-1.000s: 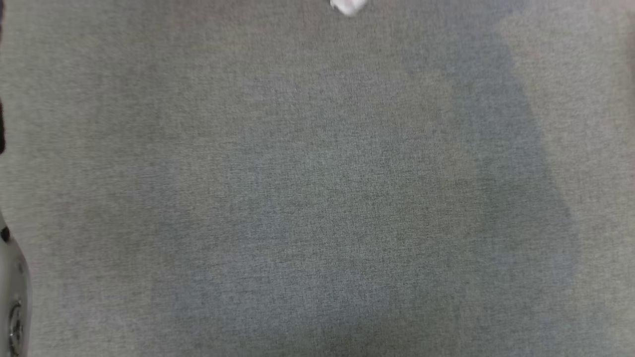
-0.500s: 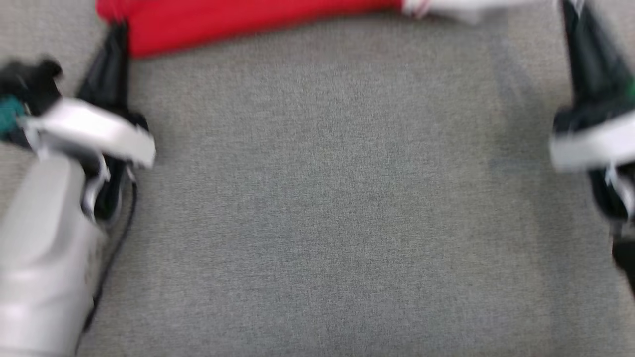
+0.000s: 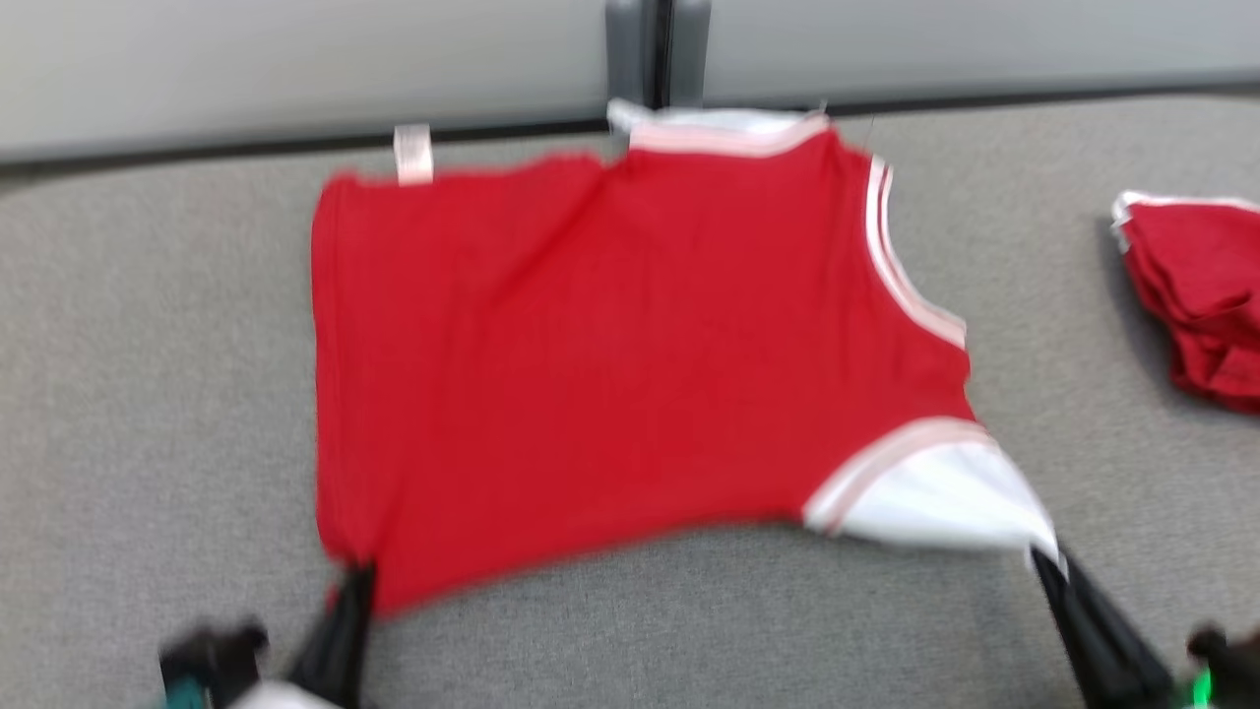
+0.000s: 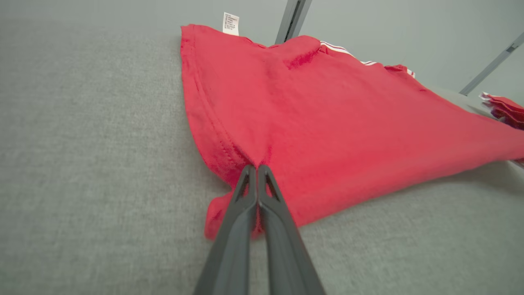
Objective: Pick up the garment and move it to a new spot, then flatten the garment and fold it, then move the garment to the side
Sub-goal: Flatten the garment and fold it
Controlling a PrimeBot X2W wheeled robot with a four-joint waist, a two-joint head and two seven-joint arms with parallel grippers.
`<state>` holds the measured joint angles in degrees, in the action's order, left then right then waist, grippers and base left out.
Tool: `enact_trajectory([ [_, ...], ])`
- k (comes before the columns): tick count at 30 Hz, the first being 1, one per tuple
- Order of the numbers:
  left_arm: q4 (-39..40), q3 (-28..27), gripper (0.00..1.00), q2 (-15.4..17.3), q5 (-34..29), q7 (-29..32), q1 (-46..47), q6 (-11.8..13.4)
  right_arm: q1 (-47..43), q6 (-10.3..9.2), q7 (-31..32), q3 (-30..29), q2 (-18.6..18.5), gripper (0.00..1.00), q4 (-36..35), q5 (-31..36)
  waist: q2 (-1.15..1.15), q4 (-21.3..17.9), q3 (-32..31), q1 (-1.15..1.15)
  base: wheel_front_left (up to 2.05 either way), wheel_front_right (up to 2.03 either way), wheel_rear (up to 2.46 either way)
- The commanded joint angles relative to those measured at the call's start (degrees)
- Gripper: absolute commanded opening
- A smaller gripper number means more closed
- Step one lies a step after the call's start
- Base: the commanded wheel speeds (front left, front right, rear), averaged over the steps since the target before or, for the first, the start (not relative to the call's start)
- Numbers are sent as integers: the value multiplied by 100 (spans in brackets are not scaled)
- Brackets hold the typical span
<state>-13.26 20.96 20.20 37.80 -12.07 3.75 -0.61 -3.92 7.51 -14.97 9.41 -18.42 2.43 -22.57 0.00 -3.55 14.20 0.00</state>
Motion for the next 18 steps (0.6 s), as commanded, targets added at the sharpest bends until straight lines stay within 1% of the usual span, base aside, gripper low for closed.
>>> enact_trajectory([
  [1,283,17,0,-40,113,30,-645,208,-532,-4,21,-65,25,0,-79,-44,0,-85,-659,0,0,0,0],
  [2,477,-13,0,-82,213,36,-940,316,-759,-4,21,-140,71,0,-124,-94,0,-97,-710,0,0,0,0],
  [3,477,-13,0,-82,213,36,-940,316,-759,-4,21,-140,71,0,-124,-94,0,-97,-710,0,0,0,0],
  [6,981,-116,0,-238,461,0,-1743,613,-1340,-4,63,-291,174,0,-184,-17,0,-112,-796,0,0,0,0],
  [8,1281,-107,0,-309,578,49,-2056,722,-1516,-3,95,-284,238,0,-233,-52,0,-94,-802,0,0,0,0],
  [12,1684,-30,0,-262,678,273,-2253,739,-1395,-3,181,-185,202,0,-266,-90,0,-45,-763,0,0,0,0],
  [15,1823,32,0,-220,669,424,-2065,718,-1128,-3,332,-104,82,0,-309,-111,0,-9,-724,0,0,0,0],
  [18,1917,36,0,-104,600,623,-1826,753,-778,-3,529,35,-133,0,-419,-167,0,26,-650,0,0,0,0],
])
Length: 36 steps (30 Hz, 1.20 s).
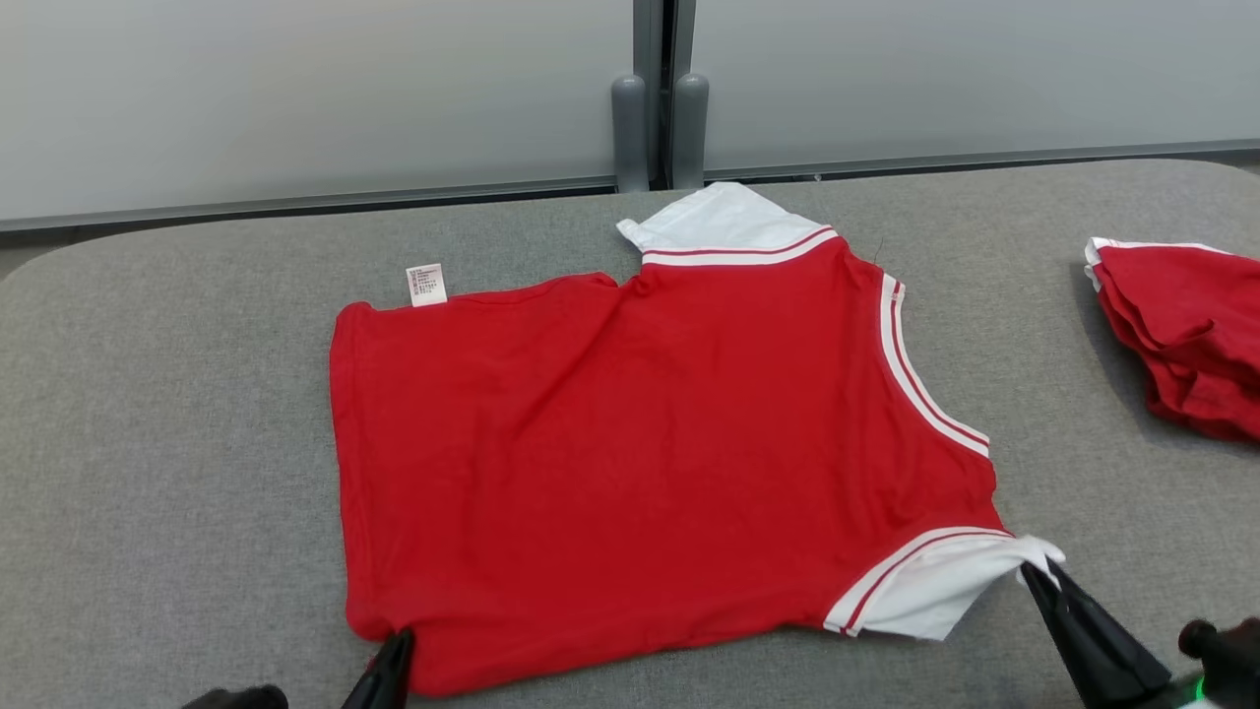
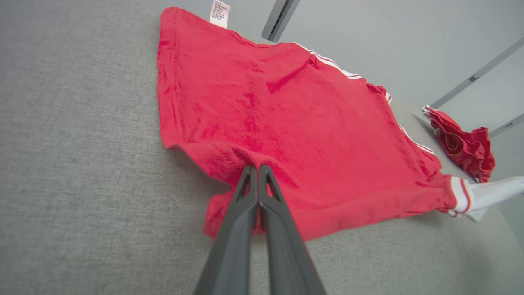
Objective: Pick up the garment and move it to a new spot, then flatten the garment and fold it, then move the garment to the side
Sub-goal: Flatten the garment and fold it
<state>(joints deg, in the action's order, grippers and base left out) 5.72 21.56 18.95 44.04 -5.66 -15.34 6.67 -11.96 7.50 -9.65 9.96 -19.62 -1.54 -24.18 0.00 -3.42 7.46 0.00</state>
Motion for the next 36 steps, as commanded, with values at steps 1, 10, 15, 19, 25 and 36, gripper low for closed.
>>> enact_trajectory([
  [1,70,-32,0,31,13,55,170,20,171,-2,59,6,-108,0,-55,-43,0,25,59,0,0,0,0],
  [10,560,-44,0,279,160,1222,1393,196,1800,-2,956,528,-1007,0,263,-384,0,225,544,0,0,0,0],
  [15,273,-71,0,342,253,1712,1948,301,2671,-2,1132,933,-1175,0,731,-517,0,311,758,0,0,0,0],
  [19,-45,-3,0,395,235,1992,2293,295,3313,-2,1183,1327,-1240,0,1187,-533,0,327,911,0,0,0,0],
  [25,-456,98,100,485,45,2216,2702,360,4096,-2,1086,1893,-1252,100,1800,-464,0,352,1040,0,0,0,0],
  [36,-34,-113,100,544,-72,1693,2121,624,3415,-2,684,1426,-1434,100,1719,-643,0,344,956,0,0,0,0],
])
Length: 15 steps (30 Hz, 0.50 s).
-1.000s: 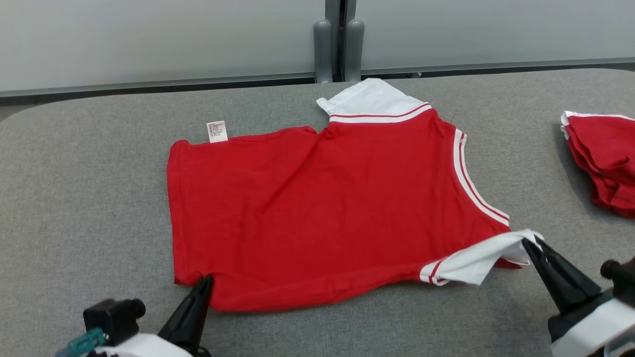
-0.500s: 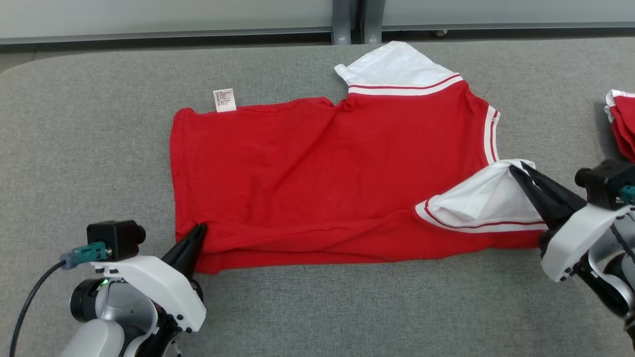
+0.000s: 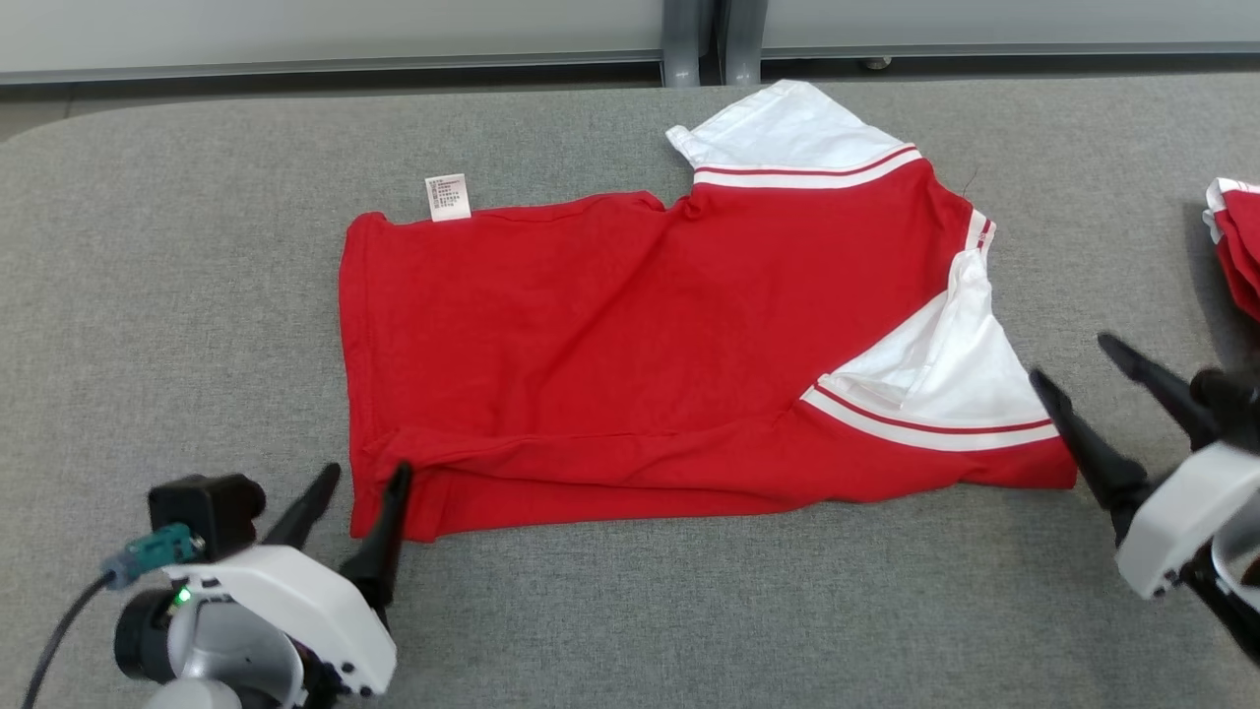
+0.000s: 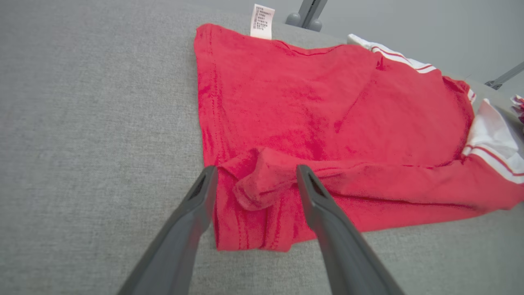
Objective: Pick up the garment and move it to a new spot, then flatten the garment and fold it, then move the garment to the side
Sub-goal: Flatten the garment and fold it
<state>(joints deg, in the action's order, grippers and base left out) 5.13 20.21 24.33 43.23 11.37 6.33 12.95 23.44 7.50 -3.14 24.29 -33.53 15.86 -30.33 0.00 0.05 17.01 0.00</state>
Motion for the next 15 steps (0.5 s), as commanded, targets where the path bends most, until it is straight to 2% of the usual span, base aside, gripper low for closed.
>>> enact_trajectory([
  [1,115,85,100,-7,21,3,-158,-29,-330,-2,97,-75,-87,100,-121,-48,0,-7,13,0,0,0,0],
  [7,136,307,100,-64,-92,-18,-415,46,-1226,-2,393,-455,-74,100,-574,129,0,-110,175,0,0,0,0],
  [15,-95,320,100,-55,-141,-71,-353,72,-1350,-2,740,-590,194,100,-976,366,0,-166,268,0,0,0,0],
])
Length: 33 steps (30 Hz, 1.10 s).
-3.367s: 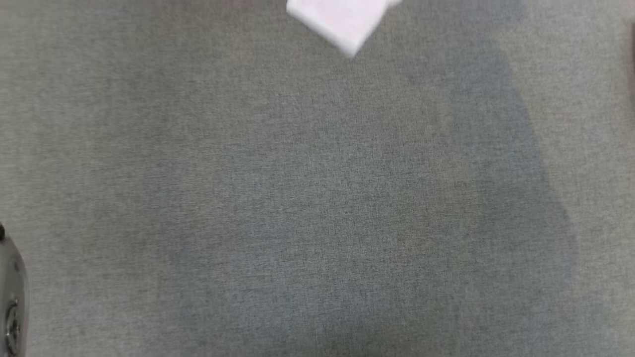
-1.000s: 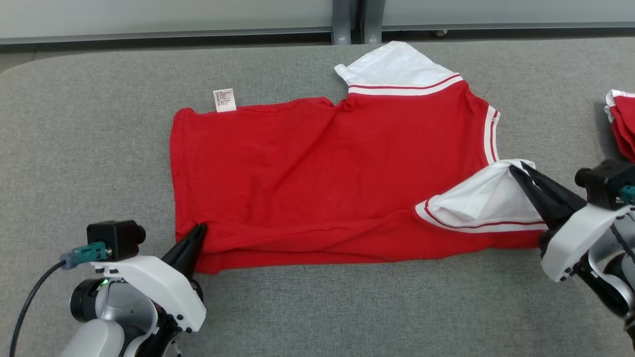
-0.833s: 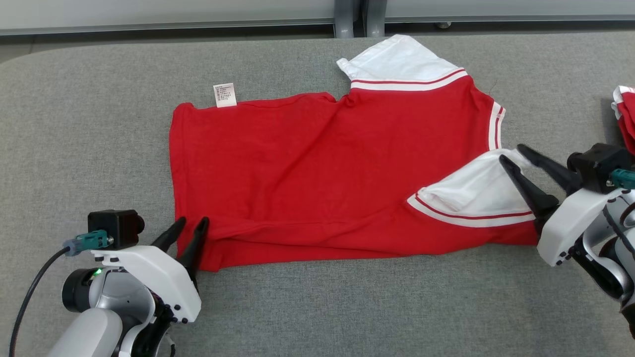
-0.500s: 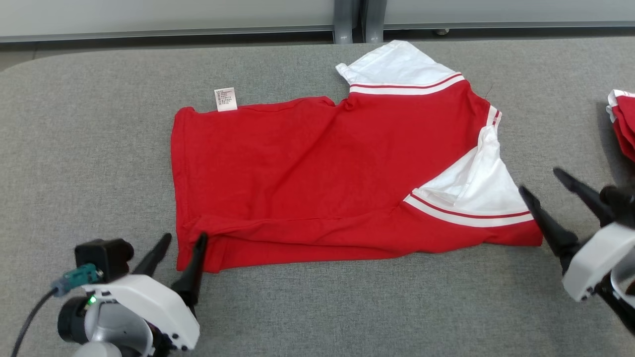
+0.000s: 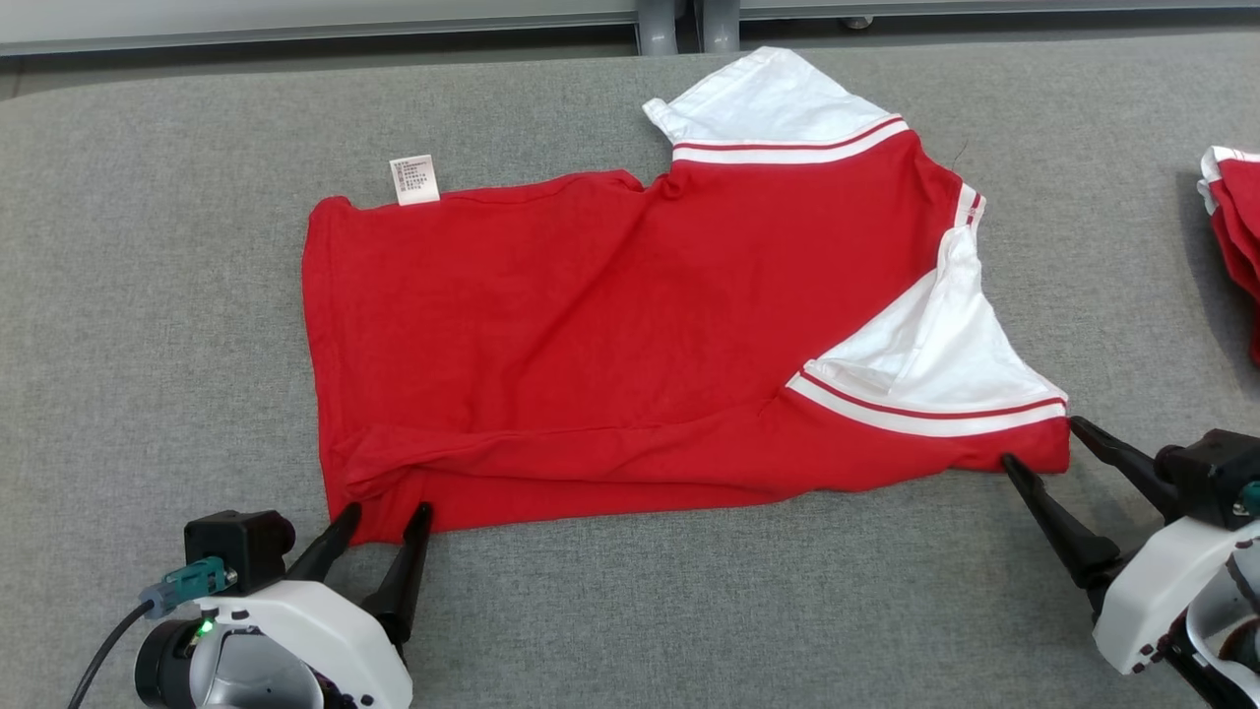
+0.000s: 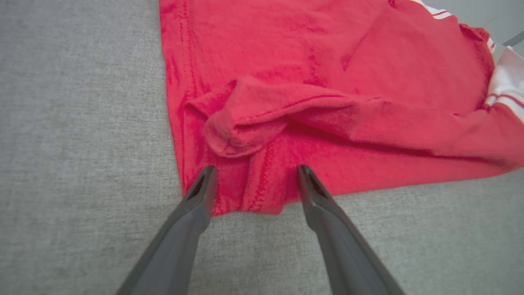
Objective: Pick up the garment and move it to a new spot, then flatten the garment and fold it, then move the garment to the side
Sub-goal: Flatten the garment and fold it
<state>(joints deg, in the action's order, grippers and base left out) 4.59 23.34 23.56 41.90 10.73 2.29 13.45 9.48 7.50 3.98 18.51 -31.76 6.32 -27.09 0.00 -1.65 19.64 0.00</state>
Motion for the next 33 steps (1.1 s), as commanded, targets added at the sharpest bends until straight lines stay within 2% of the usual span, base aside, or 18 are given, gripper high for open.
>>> enact_trajectory([
  [1,-62,10,100,28,-3,0,53,12,79,-2,68,-11,40,100,-42,57,0,11,13,0,0,0,0],
  [17,-101,199,100,7,-46,58,164,-103,-112,-2,411,-300,141,100,-71,147,0,84,107,0,0,0,0],
  [28,-255,284,100,10,-53,143,251,-121,47,-2,559,-175,201,100,-150,124,0,78,182,0,0,0,0],
  [29,-285,292,95,13,-55,140,254,-130,54,-2,567,-149,186,100,-146,117,0,83,187,0,0,0,0],
  [30,-316,299,78,17,-44,150,251,-138,63,-2,584,-130,183,100,-141,98,0,87,191,0,0,0,0],
  [31,-347,313,48,39,-42,172,245,-159,72,-2,599,-98,179,100,-138,67,0,91,196,0,0,0,0],
  [32,-368,316,31,48,-38,170,239,-164,76,-2,630,-61,170,100,-121,27,0,94,196,0,0,0,0],
  [33,-387,311,0,57,-20,159,225,-177,89,-2,657,-17,151,91,-109,-9,0,97,191,0,0,0,0],
])
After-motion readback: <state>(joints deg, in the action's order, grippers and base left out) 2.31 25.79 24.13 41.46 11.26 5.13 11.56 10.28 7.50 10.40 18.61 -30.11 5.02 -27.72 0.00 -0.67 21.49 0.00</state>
